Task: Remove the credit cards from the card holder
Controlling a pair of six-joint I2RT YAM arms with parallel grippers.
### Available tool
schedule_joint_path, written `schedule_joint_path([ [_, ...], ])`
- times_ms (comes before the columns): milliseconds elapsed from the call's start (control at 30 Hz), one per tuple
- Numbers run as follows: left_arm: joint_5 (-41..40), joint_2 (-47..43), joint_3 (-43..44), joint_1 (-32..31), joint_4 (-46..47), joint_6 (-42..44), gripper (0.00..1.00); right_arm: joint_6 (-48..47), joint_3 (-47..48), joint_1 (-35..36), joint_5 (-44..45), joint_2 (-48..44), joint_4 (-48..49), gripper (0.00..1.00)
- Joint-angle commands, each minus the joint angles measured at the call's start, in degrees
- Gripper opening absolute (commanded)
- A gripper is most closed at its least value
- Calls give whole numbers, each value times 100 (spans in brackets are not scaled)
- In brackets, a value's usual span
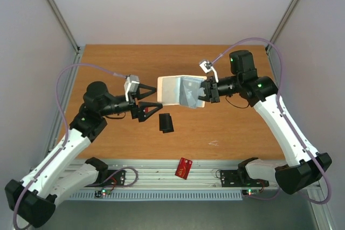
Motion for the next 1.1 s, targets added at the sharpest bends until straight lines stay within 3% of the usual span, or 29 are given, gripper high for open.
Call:
schedule_joint_path([
  [0, -6, 321, 399, -467, 627, 44, 99, -60, 127, 364, 55, 8, 341, 3],
  [67, 22, 444, 432, -638, 800, 170, 99, -50, 122, 546, 131, 95, 451, 3],
  [133, 33, 476, 362, -707, 958, 291, 88, -61, 175, 724, 217, 208, 491, 3],
  [167, -45, 457, 307, -722, 984, 292, 75, -92, 212, 804, 204, 265, 491, 3],
  [233, -239, 335, 200, -724, 996, 274, 33, -145, 295, 904, 138, 372, 476, 7],
  [267, -371, 262, 148, -723, 980, 280, 14, -175, 323, 918, 91, 397, 479, 13],
  [300, -491, 189, 114, -724, 948, 281, 3, -206, 340, 918, 61, 406, 482, 21],
  [400, -762, -50, 55, -676, 842, 286, 0, -480, 399, 891, 126, 364, 329, 49],
  [467, -996, -201, 30, -592, 845, 154, 0, -657, 359, 718, 259, 276, 199, 62],
  [600, -982, -335, -16, -427, 1002, -91, 0, -571, 337, 265, 304, 144, 135, 73],
  [767, -1253, -321, -64, -425, 955, -153, 0, -107, 629, 479, 518, 297, 337, 78],
  [867, -1547, -294, -29, -426, 846, -231, 0, -305, 628, 1157, 1890, 55, 562, 81],
  [1067, -1880, -283, -83, -425, 744, -297, 0, -200, 152, 2246, 6132, -557, 1233, 81],
])
